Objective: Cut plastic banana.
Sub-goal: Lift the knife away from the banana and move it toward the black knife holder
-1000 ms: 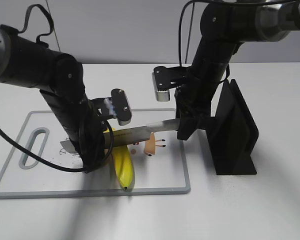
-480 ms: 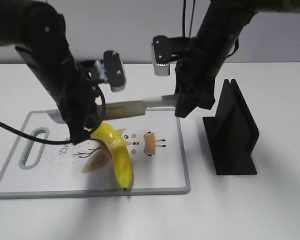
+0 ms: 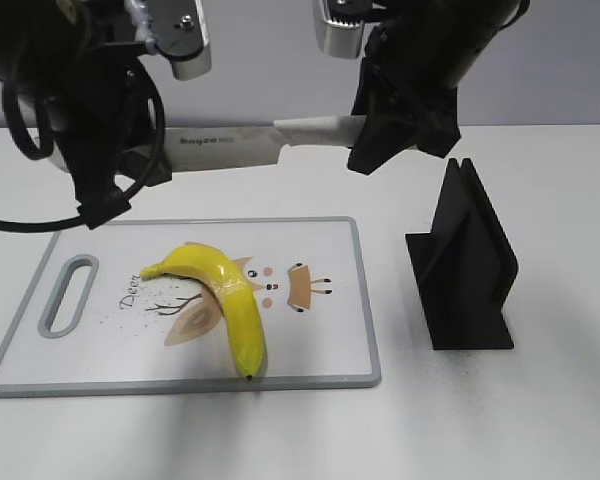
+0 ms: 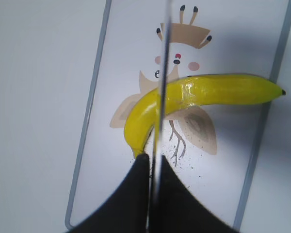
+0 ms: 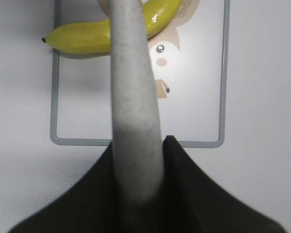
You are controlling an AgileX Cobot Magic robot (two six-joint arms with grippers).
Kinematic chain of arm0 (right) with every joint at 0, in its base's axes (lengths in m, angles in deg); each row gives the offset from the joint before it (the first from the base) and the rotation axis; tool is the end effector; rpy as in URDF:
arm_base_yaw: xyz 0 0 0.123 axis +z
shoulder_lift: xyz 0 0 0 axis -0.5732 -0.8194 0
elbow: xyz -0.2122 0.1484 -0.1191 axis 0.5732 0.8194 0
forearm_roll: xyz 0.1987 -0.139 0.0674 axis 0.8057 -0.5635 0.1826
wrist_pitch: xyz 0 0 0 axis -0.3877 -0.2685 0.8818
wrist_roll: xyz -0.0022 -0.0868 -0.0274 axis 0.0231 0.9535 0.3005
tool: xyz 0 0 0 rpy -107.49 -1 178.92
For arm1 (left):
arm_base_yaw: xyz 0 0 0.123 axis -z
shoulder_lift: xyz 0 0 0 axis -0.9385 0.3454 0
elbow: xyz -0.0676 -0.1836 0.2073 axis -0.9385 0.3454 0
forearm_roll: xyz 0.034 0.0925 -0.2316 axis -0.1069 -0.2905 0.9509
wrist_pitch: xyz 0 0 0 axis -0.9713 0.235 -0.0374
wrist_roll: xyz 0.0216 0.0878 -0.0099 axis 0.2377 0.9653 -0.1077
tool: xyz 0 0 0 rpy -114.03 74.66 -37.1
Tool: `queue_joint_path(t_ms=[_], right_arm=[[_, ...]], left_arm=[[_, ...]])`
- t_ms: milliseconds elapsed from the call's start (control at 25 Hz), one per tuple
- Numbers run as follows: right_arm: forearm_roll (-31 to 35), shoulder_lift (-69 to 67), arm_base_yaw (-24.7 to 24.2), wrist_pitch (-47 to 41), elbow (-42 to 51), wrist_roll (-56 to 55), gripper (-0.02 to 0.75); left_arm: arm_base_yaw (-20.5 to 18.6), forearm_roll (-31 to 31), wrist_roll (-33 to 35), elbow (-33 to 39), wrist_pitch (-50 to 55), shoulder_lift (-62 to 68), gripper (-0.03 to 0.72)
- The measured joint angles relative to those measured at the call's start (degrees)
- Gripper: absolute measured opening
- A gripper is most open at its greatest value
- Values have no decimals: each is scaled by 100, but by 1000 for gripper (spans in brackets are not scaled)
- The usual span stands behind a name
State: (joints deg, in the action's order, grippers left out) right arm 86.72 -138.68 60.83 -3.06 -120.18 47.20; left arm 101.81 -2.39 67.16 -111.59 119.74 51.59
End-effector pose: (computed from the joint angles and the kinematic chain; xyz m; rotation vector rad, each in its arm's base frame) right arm 0.3405 0.2009 0.2896 -1.9150 1.9177 0.3426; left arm 0.2750 -0.1787 0.2919 1.8395 1.9947 0.0185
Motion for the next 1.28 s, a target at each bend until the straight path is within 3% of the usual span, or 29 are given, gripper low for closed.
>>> queue_joint_path(t_ms=[280, 400, 520, 600, 800, 920, 1120, 1280], right_arm=[[41, 0, 0, -44, 0, 0, 210], [11, 0, 0, -160, 0, -60, 189], [-62, 0, -10, -181, 0, -168, 188], [-79, 0, -18, -181, 0, -206, 188], [-107, 0, -18, -200, 0, -580, 188], [-400, 0, -18, -220, -41, -1195, 188], [-922, 0, -26, -257, -519, -3311, 188], [-1140, 0, -29, -290, -970, -4944, 188]], left_arm=[[4, 0, 11, 0, 41, -35, 19], [4, -12, 1, 0, 24, -46, 202], [4, 40, -15, 0, 33, -75, 505], [4, 46, -15, 0, -41, -81, 604], [-33, 21, -113, -114, -72, -180, 633], [-274, -175, -729, -300, -58, -341, 626], [-1453, -353, -2602, -625, 43, -485, 611], [-2371, -377, -3484, -667, 557, -485, 589]])
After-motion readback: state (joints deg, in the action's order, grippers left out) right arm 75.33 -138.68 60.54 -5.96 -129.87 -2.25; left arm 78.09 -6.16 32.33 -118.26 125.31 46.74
